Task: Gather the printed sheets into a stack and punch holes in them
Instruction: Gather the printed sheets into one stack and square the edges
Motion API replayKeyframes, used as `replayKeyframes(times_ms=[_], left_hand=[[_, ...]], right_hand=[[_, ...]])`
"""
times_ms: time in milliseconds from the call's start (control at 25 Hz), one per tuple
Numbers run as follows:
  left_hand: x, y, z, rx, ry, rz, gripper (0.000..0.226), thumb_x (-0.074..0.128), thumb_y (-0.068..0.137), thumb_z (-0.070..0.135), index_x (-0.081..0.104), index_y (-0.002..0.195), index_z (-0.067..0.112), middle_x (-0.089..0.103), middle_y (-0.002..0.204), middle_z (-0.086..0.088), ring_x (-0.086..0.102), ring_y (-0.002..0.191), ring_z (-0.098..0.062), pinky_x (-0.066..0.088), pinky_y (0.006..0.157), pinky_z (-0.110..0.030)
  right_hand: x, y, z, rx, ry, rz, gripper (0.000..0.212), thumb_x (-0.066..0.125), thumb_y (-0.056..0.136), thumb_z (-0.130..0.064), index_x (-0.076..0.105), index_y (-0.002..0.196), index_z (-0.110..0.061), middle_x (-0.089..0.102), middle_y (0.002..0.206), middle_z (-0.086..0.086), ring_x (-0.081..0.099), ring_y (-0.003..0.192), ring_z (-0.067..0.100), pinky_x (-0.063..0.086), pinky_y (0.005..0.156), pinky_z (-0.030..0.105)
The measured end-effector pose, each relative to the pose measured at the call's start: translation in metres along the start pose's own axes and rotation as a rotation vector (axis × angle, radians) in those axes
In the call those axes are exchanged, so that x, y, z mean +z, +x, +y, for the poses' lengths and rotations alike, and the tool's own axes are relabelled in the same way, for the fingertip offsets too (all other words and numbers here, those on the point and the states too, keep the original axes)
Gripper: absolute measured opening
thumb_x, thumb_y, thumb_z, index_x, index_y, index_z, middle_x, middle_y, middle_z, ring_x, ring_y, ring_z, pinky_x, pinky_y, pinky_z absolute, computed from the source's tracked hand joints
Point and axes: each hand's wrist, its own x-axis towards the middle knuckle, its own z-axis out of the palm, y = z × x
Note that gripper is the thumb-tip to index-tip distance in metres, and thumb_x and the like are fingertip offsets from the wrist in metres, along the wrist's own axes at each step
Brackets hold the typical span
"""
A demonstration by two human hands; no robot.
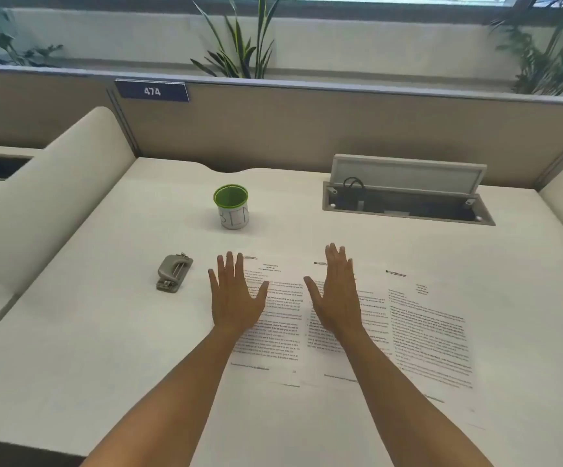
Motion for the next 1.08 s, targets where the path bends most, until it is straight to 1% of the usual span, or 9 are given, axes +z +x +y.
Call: replayKeyframes(times_ms=[80,200,280,360,600,760,840,960,1080], left_hand=[[0.006,-0.004,-0.006,-0.201,-0.025,-0.118,0.093,0.051,0.092,0.062,0.017,0.158,0.006,0.010,0.169,-0.017,0.001,0.157,-0.034,-0.003,0.126,-0.049],[0.010,-0.005,-0.009,-0.460,-0.131,-0.190,0.094,0.069,0.076,0.064,0.038,0.144,0.007,0.032,0.153,-0.015,0.026,0.144,-0.034,0.025,0.118,-0.049],[0.006,-0.001,-0.004,-0.559,-0.165,-0.231,0.095,0.077,0.065,0.061,0.040,0.136,0.009,0.035,0.143,-0.011,0.032,0.136,-0.031,0.035,0.109,-0.048],[0.003,0.004,-0.002,-0.625,-0.158,-0.269,0.098,0.084,0.059,0.054,0.037,0.133,0.010,0.034,0.139,-0.010,0.032,0.134,-0.030,0.037,0.105,-0.046],[-0.003,0.011,0.006,-0.689,-0.230,-0.295,0.109,0.097,0.056,0.033,0.030,0.139,0.011,0.030,0.144,-0.014,0.035,0.133,-0.034,0.044,0.098,-0.044],[-0.009,0.014,0.000,-0.705,-0.267,-0.314,0.116,0.100,0.054,0.031,0.028,0.141,0.008,0.033,0.145,-0.020,0.041,0.132,-0.037,0.047,0.102,-0.045],[-0.011,0.014,-0.005,-0.719,-0.258,-0.334,0.117,0.100,0.052,0.033,0.028,0.141,0.006,0.042,0.142,-0.021,0.044,0.132,-0.037,0.046,0.105,-0.046],[-0.013,0.014,-0.009,-0.717,-0.216,-0.358,0.116,0.099,0.054,0.039,0.029,0.140,0.006,0.053,0.139,-0.018,0.044,0.134,-0.035,0.041,0.107,-0.045],[-0.014,0.013,-0.007,-0.720,-0.220,-0.378,0.108,0.096,0.060,0.035,0.029,0.141,0.008,0.054,0.138,-0.017,0.042,0.135,-0.034,0.036,0.108,-0.044]], right_hand=[[0.004,-0.009,-0.001,0.045,0.027,-0.068,0.076,0.041,0.102,-0.051,0.012,0.161,-0.014,0.011,0.170,0.000,-0.003,0.158,0.014,-0.012,0.124,0.023],[0.016,-0.026,0.004,0.086,-0.020,-0.205,0.077,0.047,0.101,-0.049,0.017,0.160,-0.009,0.018,0.169,0.005,0.005,0.158,0.021,-0.001,0.128,0.031],[0.021,-0.033,0.009,0.098,-0.080,-0.272,0.080,0.050,0.099,-0.051,0.020,0.159,-0.008,0.021,0.168,0.005,0.007,0.158,0.024,0.003,0.128,0.035],[0.026,-0.038,0.012,0.123,-0.113,-0.321,0.081,0.049,0.098,-0.054,0.019,0.160,-0.009,0.019,0.169,0.005,0.007,0.158,0.024,0.002,0.128,0.037],[0.037,-0.054,0.005,0.183,-0.031,-0.339,0.079,0.047,0.099,-0.054,0.019,0.160,-0.012,0.014,0.170,0.004,0.006,0.158,0.023,-0.002,0.127,0.039],[0.032,-0.052,-0.001,0.212,0.079,-0.330,0.079,0.049,0.099,-0.054,0.020,0.160,-0.013,0.015,0.169,0.003,0.007,0.158,0.020,-0.001,0.128,0.036],[0.021,-0.047,0.001,0.303,0.132,-0.215,0.079,0.054,0.098,-0.052,0.023,0.158,-0.011,0.021,0.167,0.007,0.013,0.156,0.024,0.005,0.127,0.038],[-0.001,-0.037,0.018,0.552,0.017,-0.041,0.084,0.069,0.090,-0.045,0.029,0.154,-0.006,0.033,0.159,0.016,0.026,0.149,0.035,0.024,0.122,0.048],[-0.022,-0.028,0.038,0.775,-0.132,-0.077,0.095,0.079,0.080,-0.047,0.029,0.150,-0.006,0.036,0.151,0.019,0.035,0.138,0.039,0.036,0.110,0.052]])
